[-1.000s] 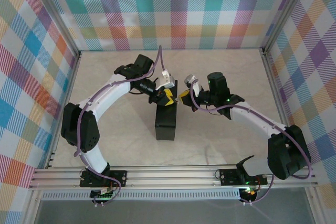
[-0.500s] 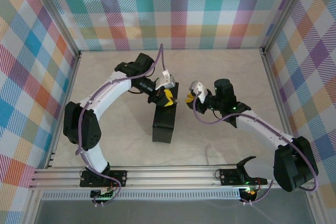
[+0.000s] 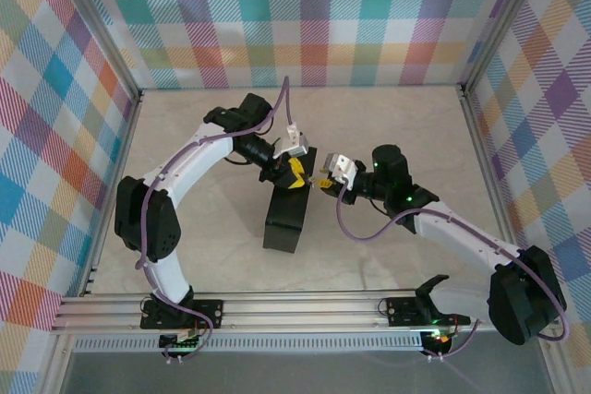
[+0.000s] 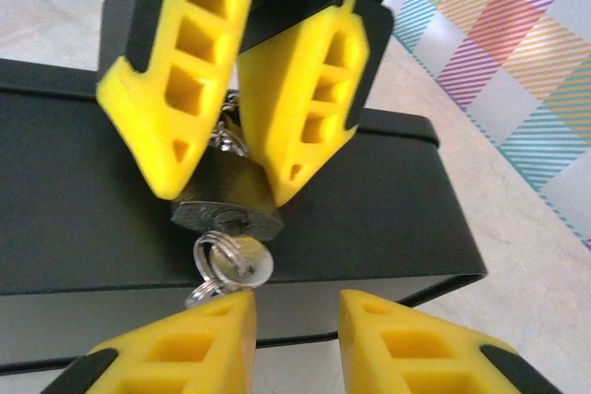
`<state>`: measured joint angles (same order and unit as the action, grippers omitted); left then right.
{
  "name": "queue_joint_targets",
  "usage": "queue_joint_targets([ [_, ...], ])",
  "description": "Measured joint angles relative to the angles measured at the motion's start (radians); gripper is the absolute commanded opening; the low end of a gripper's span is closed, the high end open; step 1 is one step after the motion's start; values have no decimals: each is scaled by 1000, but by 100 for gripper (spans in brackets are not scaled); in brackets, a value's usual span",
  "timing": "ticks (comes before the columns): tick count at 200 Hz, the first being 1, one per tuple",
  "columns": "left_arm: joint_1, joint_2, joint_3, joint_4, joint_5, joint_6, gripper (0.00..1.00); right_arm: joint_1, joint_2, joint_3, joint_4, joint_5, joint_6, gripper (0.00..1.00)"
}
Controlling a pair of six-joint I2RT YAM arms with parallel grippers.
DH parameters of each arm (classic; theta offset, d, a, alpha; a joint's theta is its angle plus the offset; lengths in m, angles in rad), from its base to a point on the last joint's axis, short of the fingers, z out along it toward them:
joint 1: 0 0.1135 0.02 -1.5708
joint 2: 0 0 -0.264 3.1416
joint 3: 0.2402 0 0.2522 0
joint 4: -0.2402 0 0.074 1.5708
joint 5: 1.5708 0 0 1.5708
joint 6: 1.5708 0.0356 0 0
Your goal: Unlock the padlock with the key
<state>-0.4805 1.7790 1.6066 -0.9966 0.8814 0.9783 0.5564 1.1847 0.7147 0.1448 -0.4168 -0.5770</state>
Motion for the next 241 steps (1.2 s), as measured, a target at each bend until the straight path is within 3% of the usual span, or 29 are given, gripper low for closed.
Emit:
queue_joint_targets([
  [63, 0, 0, 0, 0, 0, 0, 11, 20, 4, 6, -11, -10, -12, 31],
  [129, 0, 0, 1, 1, 5, -1, 11, 29, 41, 47, -18, -14, -23, 25],
  [181, 5, 0, 1, 0, 5, 0, 10, 41, 54, 62, -34, -22, -39, 0],
  [241, 7, 0, 0, -1, 11, -1, 10, 35, 56, 111, -132, -60, 9, 0],
])
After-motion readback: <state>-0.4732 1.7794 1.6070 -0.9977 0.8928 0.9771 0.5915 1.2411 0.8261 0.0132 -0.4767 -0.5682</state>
